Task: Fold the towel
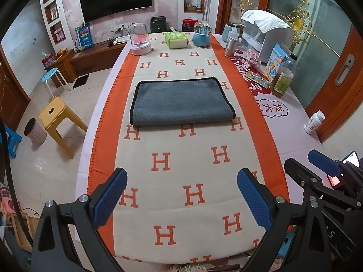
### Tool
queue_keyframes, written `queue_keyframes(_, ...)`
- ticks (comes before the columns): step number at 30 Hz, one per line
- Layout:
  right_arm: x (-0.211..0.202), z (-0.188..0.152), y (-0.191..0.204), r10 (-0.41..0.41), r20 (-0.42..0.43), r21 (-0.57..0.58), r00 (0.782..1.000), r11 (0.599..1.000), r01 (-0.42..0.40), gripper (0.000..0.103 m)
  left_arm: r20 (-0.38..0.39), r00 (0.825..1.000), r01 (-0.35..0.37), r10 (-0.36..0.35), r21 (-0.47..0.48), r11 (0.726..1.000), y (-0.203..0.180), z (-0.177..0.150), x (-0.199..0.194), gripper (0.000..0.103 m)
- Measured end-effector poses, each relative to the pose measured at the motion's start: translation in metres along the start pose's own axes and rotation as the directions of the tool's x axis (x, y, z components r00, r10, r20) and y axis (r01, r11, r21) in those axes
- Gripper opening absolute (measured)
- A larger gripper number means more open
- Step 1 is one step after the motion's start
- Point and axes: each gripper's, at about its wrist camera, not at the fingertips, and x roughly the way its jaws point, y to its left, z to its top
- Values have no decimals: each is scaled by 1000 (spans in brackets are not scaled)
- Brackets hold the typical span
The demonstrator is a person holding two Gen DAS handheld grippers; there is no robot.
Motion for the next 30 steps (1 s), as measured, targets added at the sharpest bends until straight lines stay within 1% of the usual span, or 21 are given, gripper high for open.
queue_keyframes(30, 3, 0, 5, 0, -4, 0, 1000, 1000, 0, 52, -16, 1000, -19, 19, -13, 1000, 8, 5, 14, 97)
